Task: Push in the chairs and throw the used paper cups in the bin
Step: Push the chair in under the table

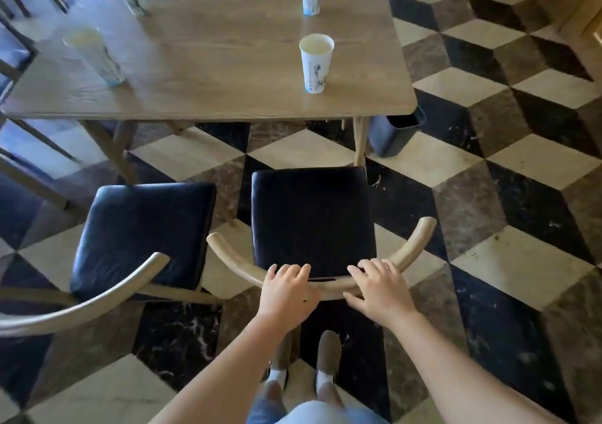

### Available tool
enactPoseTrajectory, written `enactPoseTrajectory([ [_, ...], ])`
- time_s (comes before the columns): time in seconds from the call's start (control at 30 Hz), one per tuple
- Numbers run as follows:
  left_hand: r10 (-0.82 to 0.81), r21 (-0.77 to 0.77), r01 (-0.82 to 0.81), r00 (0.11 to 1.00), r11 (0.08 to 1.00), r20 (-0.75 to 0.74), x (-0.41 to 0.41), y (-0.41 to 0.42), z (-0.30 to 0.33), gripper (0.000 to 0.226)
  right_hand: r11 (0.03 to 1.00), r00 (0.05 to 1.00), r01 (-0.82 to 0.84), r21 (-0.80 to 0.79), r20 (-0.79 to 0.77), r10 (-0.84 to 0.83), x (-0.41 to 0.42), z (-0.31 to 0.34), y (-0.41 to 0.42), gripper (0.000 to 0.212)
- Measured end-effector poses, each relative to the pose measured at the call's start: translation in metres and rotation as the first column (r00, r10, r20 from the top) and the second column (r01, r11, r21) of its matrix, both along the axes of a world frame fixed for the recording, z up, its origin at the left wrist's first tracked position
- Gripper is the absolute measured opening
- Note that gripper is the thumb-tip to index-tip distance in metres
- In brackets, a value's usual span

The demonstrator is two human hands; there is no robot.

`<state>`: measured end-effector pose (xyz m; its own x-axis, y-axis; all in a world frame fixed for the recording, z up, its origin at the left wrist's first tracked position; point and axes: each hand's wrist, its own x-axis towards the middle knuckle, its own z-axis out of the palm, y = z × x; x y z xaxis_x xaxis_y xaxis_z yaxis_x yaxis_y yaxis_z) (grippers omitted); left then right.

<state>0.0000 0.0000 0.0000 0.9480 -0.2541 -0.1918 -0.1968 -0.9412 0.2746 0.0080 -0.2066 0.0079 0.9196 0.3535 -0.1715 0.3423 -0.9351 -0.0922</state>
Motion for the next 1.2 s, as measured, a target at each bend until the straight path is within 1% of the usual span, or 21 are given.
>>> enactPoseTrajectory([
  [0.07, -0.026, -0.017, 0.026, 1.0, 1.0, -0.015, -0.004, 0.001, -0.009, 0.043, 0.999, 0.998, -0.052, -0.008, -0.032, 0.051, -0.001, -0.005, -0.002, 0.048],
  [0.17, -0.062, 0.038, 0.062, 0.998, 0.997, -0.004, -0.009, 0.001, -0.017, 0.03, 0.995, 0.995, -0.096, -0.018, -0.014, 0.096, -0.004, -0.015, -0.008, 0.043],
  [0.23, -0.064, 0.053, 0.063, 0.998, 0.997, 0.019, -0.008, 0.0, -0.019, 0.027, 0.994, 0.994, -0.109, 0.004, 0.011, 0.109, -0.001, -0.02, -0.01, 0.044],
  [0.27, -0.063, 0.055, 0.061, 0.997, 0.997, 0.048, -0.006, 0.001, -0.018, 0.027, 0.993, 0.993, -0.115, 0.009, 0.028, 0.115, 0.0, -0.02, -0.012, 0.044],
  [0.43, -0.04, 0.008, 0.039, 0.995, 0.999, 0.086, -0.005, 0.001, -0.012, 0.033, 0.99, 0.989, -0.142, -0.013, 0.048, 0.143, 0.003, -0.02, -0.014, 0.039],
  [0.53, -0.019, 0.007, 0.018, 0.993, 1.0, 0.118, -0.005, 0.001, -0.008, 0.035, 0.989, 0.987, -0.148, -0.011, 0.061, 0.148, 0.006, -0.02, -0.016, 0.037],
  [0.7, 0.001, 0.015, -0.003, 0.993, 1.0, 0.118, 0.01, 0.002, -0.004, 0.033, 0.989, 0.988, -0.148, -0.009, 0.046, 0.148, 0.021, -0.014, -0.015, 0.039],
  [0.8, 0.016, 0.016, -0.018, 0.993, 1.0, 0.113, 0.026, 0.007, -0.006, 0.033, 0.988, 0.987, -0.153, -0.02, 0.041, 0.153, 0.039, -0.014, -0.011, 0.036],
  [0.97, -0.041, 0.014, 0.039, 0.99, 0.999, 0.134, 0.052, 0.026, -0.008, 0.038, 0.976, 0.976, -0.215, -0.019, 0.037, 0.216, 0.066, -0.016, 0.001, 0.035],
  [1.1, -0.091, 0.013, 0.091, 0.98, 0.996, 0.179, 0.066, 0.05, -0.011, 0.043, 0.966, 0.965, -0.259, -0.002, 0.032, 0.259, 0.074, -0.026, 0.019, 0.037],
  [1.2, -0.118, 0.035, 0.114, 0.974, 0.993, 0.194, 0.08, 0.068, -0.012, 0.035, 0.968, 0.968, -0.251, 0.01, 0.034, 0.25, 0.082, -0.026, 0.036, 0.04],
])
